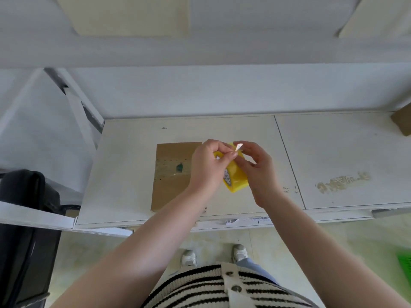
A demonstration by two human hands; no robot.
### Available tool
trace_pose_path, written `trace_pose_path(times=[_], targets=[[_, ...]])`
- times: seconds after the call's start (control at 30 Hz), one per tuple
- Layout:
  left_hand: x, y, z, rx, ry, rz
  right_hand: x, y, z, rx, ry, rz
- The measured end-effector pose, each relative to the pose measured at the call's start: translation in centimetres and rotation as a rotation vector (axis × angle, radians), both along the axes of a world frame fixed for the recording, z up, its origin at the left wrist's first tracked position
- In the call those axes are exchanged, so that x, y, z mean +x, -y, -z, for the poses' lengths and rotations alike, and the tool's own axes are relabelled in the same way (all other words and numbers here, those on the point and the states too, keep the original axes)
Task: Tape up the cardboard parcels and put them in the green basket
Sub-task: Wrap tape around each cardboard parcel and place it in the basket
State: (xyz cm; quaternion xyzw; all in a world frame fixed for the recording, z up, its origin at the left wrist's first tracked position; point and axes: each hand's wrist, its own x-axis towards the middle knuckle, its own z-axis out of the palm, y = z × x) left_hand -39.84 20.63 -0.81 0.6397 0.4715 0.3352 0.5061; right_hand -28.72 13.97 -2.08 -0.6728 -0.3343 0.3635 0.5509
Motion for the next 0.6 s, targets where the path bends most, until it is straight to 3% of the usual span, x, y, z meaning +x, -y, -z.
trace_pose_path(times=[0.3, 0.43, 0.6], targets=[[-1.2, -0.6, -0.8, 0.128, -0.064, 0.019, -0.9, -1.1, -0.8, -0.102, -0.303, 0.081], [-1.6, -1.0, -1.3, 0.136, -0.065, 0.03, -0.8, -1.2, -1.0, -0.161, -0.316, 0.06], [-1.6, -1.1, -1.9, 0.303, -0.159, 0.129, -0.4, -1.7, -1.5, -0.16, -0.3, 0.025]])
